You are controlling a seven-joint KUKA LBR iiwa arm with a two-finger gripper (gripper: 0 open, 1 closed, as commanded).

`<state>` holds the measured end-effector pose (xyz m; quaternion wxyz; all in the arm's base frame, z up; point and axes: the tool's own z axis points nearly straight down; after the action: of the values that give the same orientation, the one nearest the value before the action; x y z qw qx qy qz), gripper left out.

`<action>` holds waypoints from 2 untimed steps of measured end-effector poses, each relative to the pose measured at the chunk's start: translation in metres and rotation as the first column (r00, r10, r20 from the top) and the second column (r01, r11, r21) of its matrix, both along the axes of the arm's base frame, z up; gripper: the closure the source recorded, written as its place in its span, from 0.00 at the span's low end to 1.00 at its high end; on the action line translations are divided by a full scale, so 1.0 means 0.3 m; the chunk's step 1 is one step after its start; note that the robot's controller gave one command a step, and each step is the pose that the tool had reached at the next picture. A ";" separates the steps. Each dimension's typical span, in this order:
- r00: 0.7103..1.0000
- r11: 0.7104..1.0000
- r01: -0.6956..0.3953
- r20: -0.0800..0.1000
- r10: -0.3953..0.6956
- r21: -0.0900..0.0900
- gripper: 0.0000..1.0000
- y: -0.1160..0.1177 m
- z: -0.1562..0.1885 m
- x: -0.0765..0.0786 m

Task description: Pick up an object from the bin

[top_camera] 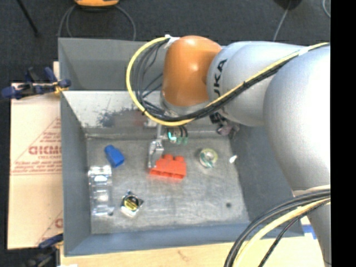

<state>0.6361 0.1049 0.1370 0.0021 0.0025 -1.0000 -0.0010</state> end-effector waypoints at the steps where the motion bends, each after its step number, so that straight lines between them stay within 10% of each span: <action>1: 0.999 0.999 -0.036 0.013 0.036 0.002 0.00 -0.281 -0.212 -0.076; 2: 0.999 0.999 -0.043 0.011 0.043 0.001 0.00 -0.219 -0.114 -0.121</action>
Offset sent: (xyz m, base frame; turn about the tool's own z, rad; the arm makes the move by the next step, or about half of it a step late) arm -0.0259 -0.0815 -0.0670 -0.0443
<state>0.5998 0.0392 0.1027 -0.0034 0.0240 -0.9997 -0.0015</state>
